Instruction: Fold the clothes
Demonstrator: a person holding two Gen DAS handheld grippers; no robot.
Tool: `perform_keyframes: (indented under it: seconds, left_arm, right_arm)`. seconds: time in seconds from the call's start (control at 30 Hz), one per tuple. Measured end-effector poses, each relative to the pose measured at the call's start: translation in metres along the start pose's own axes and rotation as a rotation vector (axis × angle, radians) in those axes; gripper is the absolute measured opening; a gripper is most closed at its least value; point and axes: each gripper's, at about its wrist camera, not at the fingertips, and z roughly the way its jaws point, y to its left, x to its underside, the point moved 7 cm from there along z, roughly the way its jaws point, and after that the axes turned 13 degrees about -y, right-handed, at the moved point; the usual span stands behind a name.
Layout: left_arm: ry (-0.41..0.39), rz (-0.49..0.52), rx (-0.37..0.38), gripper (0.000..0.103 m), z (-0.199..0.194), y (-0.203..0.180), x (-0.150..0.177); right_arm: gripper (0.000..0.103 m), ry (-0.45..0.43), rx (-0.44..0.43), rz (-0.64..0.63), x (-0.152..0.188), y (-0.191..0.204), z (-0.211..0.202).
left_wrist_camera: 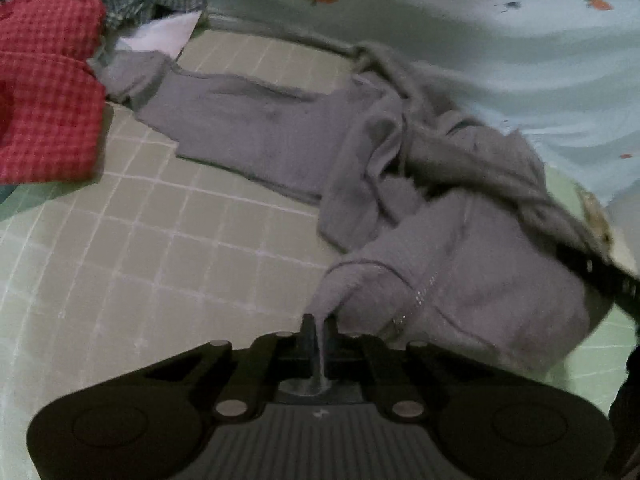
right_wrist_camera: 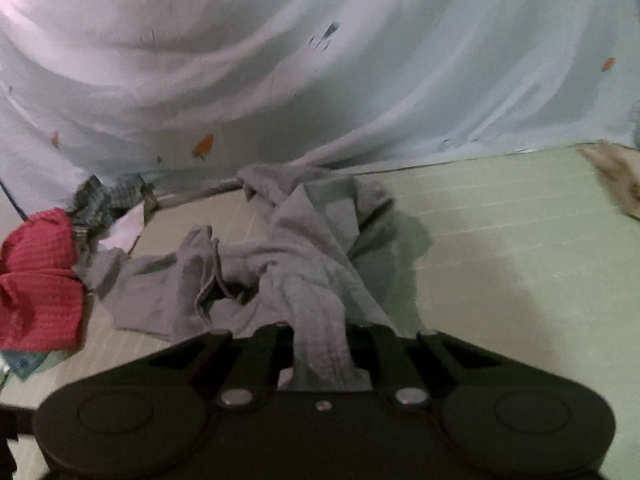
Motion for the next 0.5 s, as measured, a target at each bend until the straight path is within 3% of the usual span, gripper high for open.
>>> perform_keyframes:
  seconds: [0.1,0.13,0.2,0.27,0.33,0.4,0.43,0.5]
  left_arm:
    - [0.002,0.002,0.012,0.007,-0.02,-0.033,0.023]
    - [0.005,0.006,0.012,0.012,-0.024,-0.043,0.03]
    - [-0.001,0.02,-0.012,0.014,-0.032,-0.062,0.043]
    - [-0.015,0.03,-0.054,0.022,-0.036,-0.074,0.053]
    - [-0.039,0.012,-0.074,0.035,-0.042,-0.08,0.059]
    - [-0.065,-0.01,-0.084,0.051,-0.047,-0.086,0.062]
    - [-0.075,-0.013,-0.092,0.062,-0.048,-0.088,0.061]
    - [-0.095,-0.021,-0.107,0.066,-0.049,-0.092,0.059]
  right_arm:
    - [0.008,0.023,0.035,-0.072,0.013,-0.035,-0.037]
    - [0.008,0.054,0.049,-0.103,0.022,-0.047,-0.043]
    - [0.009,0.141,0.066,-0.156,0.04,-0.071,-0.047]
    - [0.013,0.22,0.077,-0.137,0.051,-0.097,-0.048]
    - [0.024,0.256,0.08,-0.107,0.051,-0.116,-0.049]
    - [0.05,0.245,0.07,-0.134,0.045,-0.122,-0.053]
    - [0.053,0.234,0.062,-0.157,0.042,-0.122,-0.056]
    - [0.062,0.204,0.046,-0.189,0.036,-0.119,-0.063]
